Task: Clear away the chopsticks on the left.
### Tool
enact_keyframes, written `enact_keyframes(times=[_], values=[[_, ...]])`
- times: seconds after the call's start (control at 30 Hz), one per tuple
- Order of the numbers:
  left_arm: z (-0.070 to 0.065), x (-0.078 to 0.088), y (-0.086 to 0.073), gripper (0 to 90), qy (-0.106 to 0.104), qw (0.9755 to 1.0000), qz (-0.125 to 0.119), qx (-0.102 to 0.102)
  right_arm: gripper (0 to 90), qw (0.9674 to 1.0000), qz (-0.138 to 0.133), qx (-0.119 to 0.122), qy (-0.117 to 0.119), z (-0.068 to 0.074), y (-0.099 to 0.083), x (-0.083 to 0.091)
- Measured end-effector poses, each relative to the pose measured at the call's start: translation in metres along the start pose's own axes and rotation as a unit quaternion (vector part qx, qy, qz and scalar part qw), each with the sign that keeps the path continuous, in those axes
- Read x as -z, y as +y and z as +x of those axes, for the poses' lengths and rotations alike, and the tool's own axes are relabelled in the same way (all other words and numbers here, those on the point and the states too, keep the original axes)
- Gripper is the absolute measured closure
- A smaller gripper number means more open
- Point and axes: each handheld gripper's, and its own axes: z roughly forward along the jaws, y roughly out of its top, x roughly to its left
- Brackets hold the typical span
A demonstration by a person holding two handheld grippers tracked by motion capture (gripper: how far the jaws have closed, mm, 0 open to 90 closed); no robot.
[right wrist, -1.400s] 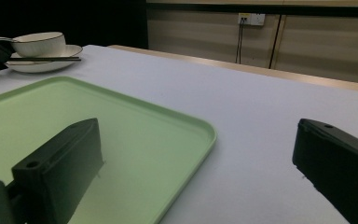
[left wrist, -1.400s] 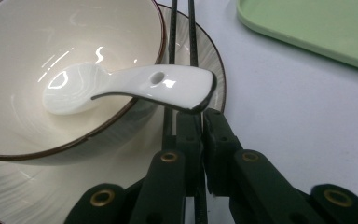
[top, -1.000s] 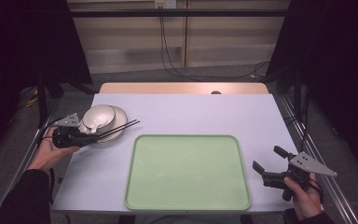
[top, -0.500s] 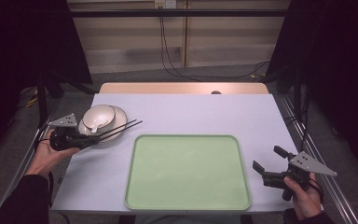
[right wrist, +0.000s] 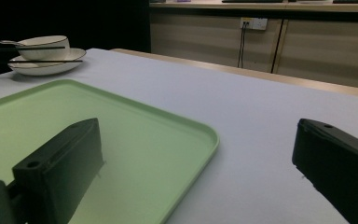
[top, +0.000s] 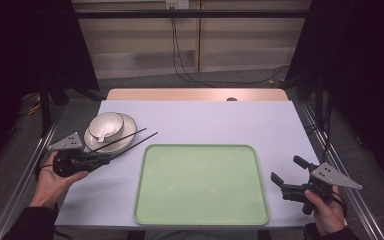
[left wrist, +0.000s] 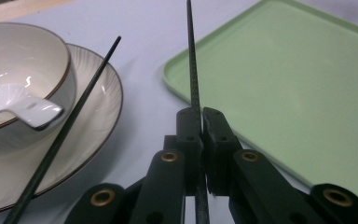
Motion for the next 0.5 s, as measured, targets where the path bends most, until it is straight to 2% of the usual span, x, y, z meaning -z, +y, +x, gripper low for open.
enact_keyframes(times=[0.03,0.07,0.1,0.13,0.17,0.27,0.3,0.33,0.37,0.5], values=[[-0.006,0.000,-0.001,86.5,-0.012,0.9999,-0.007,0.007,0.9,1.0000,-0.001,0.001,-0.001,0.000,0.000,0.000],[-0.011,-0.001,-0.002,86.5,-0.015,0.9998,-0.007,0.006,0.8,1.0000,-0.002,0.001,-0.002,0.001,0.000,0.000],[-0.017,-0.001,-0.003,86.5,-0.001,1.0000,-0.006,0.007,0.8,1.0000,-0.003,0.003,-0.002,0.001,0.000,0.000],[-0.022,-0.001,-0.003,86.5,-0.010,0.9999,-0.005,0.009,0.8,1.0000,-0.003,0.004,0.000,0.001,0.000,0.000],[-0.029,-0.001,-0.004,86.5,0.001,1.0000,-0.006,0.007,0.8,1.0000,-0.003,0.004,0.000,0.001,0.000,0.000],[-0.042,0.001,-0.006,86.4,0.004,0.9996,-0.018,0.020,0.8,1.0000,-0.004,0.006,-0.001,0.001,0.000,0.000],[-0.047,0.001,-0.006,86.5,0.013,0.9995,-0.016,0.026,0.8,1.0000,-0.005,0.006,0.000,0.001,0.000,0.000],[-0.052,0.000,-0.007,86.5,0.013,0.9995,-0.014,0.027,0.8,1.0000,-0.005,0.005,-0.003,0.001,0.000,-0.001],[-0.057,0.000,-0.007,86.5,0.025,0.9990,-0.012,0.034,0.8,1.0000,-0.005,0.007,-0.003,0.001,0.000,-0.001],[-0.073,-0.003,-0.009,86.5,0.040,0.9979,-0.007,0.051,0.8,1.0000,-0.002,0.004,0.000,0.001,0.001,-0.001]])
